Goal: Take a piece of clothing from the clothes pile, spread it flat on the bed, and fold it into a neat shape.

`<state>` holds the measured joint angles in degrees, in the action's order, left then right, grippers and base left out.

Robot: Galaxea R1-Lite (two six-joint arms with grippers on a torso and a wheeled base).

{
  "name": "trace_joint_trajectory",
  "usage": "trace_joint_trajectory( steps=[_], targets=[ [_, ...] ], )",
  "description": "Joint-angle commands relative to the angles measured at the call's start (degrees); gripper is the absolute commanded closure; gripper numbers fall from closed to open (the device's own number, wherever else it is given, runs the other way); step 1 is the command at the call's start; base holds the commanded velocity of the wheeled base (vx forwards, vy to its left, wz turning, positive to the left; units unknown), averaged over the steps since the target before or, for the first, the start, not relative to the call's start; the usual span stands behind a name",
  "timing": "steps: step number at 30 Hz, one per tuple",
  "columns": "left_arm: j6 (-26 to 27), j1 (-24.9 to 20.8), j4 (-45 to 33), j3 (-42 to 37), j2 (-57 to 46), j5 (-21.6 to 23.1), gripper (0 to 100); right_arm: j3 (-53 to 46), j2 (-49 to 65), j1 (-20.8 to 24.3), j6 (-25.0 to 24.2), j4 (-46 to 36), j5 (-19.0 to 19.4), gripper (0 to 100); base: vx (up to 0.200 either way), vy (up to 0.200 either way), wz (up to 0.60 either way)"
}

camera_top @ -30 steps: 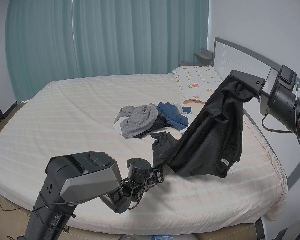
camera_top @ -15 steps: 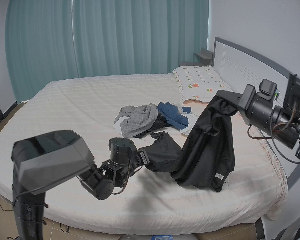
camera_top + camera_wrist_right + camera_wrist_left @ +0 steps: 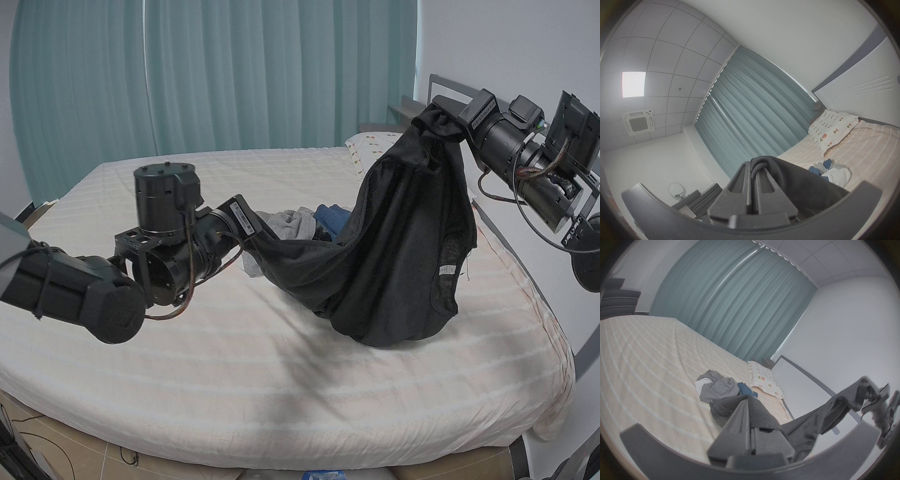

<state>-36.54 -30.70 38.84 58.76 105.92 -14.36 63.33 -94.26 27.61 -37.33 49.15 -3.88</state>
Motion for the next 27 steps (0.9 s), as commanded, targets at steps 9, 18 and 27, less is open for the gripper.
trace_joint_trajectory(
  steps=[9, 18, 27],
  targets=[
    [-8.55, -1.47, -0.34, -12.62, -4.94, 2.41, 100, -24.57, -5.50, 0.95, -2.14, 6.92, 5.72, 100, 0.000, 0.000, 0.00],
    [-12.16, -4.02, 2.03, -18.24, -3.80, 4.25, 100, -31.51, -11.91, 3.24, -9.61, 21.86, 6.16, 100, 0.000, 0.000, 0.00],
    [-12.95, -4.02, 8.27, -24.31, -3.09, 4.43, 100, -32.30, -13.67, 4.20, -11.28, 23.71, 5.63, 100, 0.000, 0.000, 0.00]
  ],
)
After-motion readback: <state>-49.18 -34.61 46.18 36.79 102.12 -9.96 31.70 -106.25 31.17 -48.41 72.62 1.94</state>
